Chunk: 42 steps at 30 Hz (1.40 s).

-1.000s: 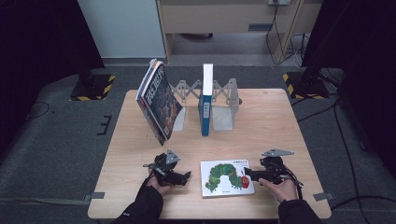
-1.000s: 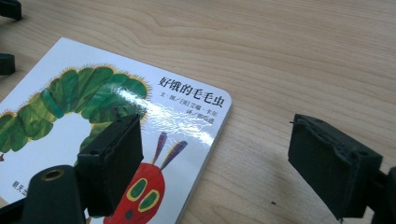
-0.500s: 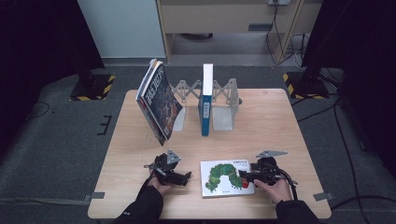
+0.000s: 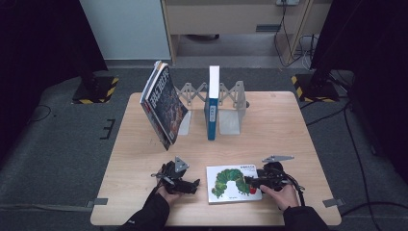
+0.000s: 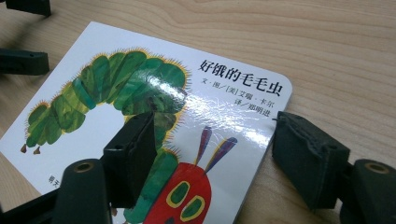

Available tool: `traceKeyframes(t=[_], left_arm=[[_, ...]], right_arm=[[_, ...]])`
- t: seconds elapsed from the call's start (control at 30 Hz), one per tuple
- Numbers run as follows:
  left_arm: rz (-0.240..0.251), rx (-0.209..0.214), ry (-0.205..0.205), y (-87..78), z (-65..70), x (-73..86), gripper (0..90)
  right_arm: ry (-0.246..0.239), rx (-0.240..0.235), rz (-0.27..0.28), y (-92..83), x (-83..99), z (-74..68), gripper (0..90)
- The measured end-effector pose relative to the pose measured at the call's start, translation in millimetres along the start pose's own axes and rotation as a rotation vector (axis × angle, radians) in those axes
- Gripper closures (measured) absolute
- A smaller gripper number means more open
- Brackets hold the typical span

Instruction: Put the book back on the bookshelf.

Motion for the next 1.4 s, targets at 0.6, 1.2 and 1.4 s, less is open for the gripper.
traceKeyframes(t=[0.6,1.2,1.4], left_arm=[[0.001,0.058,0.044,4.0,18.3,-3.3,0.0],[0.016,0.084,0.010,3.8,21.8,-5.5,0.0],[0.015,0.084,0.014,3.8,21.8,-5.4,0.0]], right_arm=[[0.057,-0.075,0.085,-10.7,-15.0,-5.7,28.4],[0.106,-0.160,0.224,-21.5,-37.0,-15.6,30.2],[0.132,-0.209,0.291,-29.8,-46.8,-22.0,31.6]])
Point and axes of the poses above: each handheld gripper's, and its own axes: y roughly forward along the jaws, x roughly out of its underside, z roughly to its right, the point moved 10 cm from there along y, roughly forward along the jaws, and after that the axes turned 6 degrees about z, right-handed, at the moved point
